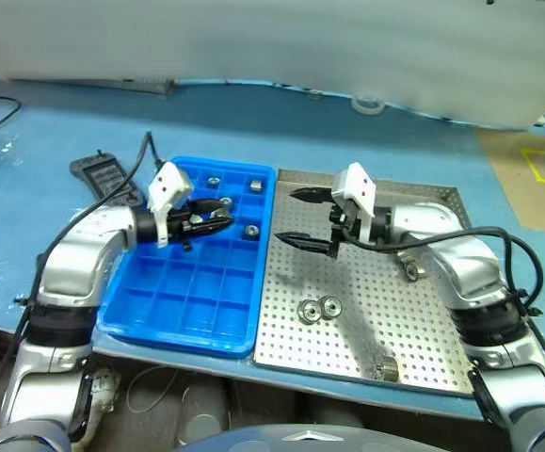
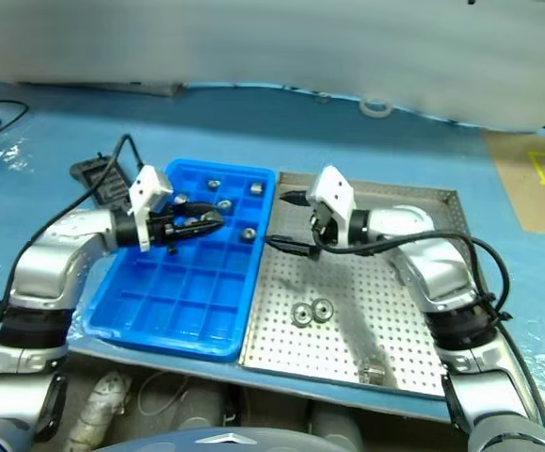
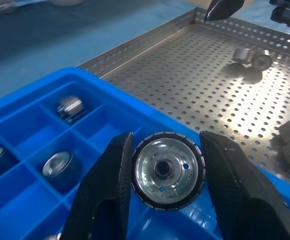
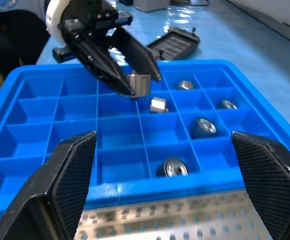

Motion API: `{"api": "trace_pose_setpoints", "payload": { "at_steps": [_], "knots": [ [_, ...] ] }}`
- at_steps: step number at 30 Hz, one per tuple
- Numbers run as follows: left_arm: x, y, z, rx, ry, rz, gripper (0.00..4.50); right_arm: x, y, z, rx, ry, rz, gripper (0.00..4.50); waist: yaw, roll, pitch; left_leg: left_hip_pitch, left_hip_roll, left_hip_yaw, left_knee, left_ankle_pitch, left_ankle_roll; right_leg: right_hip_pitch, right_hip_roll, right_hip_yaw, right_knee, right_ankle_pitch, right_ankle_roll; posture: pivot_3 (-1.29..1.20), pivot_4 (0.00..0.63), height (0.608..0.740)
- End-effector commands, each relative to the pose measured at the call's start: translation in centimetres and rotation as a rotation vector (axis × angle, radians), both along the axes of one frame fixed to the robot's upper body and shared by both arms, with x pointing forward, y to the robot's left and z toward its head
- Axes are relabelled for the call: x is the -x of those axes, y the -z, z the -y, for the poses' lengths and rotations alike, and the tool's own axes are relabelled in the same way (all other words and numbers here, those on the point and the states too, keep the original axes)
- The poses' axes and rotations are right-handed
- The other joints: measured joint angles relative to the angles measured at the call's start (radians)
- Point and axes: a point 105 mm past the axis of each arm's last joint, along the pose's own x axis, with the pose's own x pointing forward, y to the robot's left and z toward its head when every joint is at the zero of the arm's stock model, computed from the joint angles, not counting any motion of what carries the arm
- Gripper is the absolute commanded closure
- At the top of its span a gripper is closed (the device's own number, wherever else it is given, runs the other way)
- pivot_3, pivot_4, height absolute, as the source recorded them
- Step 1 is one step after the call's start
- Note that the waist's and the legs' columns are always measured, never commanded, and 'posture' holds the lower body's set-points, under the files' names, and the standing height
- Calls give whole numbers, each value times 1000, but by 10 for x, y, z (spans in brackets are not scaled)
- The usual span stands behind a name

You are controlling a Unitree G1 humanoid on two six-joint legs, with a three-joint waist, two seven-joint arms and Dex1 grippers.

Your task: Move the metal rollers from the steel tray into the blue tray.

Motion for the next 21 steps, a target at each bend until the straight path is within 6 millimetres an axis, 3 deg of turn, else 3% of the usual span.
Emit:
{"api": "trace_pose_setpoints", "payload": {
  "at_steps": [1,4,7,12,21],
  "knots": [
    [11,-8,-13,-5,-89,34,2780,-3,-3,-7,9,-68,49,0,20,-1,1,-1,0,-1,0,0,-1,0,0,-1,0,0,0,307,150,740],
    [21,3,-35,-14,-208,7,2780,-7,2,-12,20,-104,59,0,35,-2,2,-1,1,-3,0,2,-3,0,0,-5,0,0,0,328,150,740],
    [15,3,-49,18,-334,30,2780,-9,4,-15,18,-119,68,0,54,-1,4,-1,2,-5,0,3,-5,0,0,-7,0,0,0,345,150,740],
    [-1,9,-48,33,-437,24,2780,-10,14,-13,32,-119,71,0,80,-2,5,3,3,-7,0,4,-6,0,0,-9,2,0,0,345,150,740],
    [-4,20,-56,30,-499,-26,2780,-15,13,-5,31,-66,78,0,71,-9,1,2,3,-8,-1,6,-10,0,1,-10,7,2,4,299,150,740]
  ]
}}
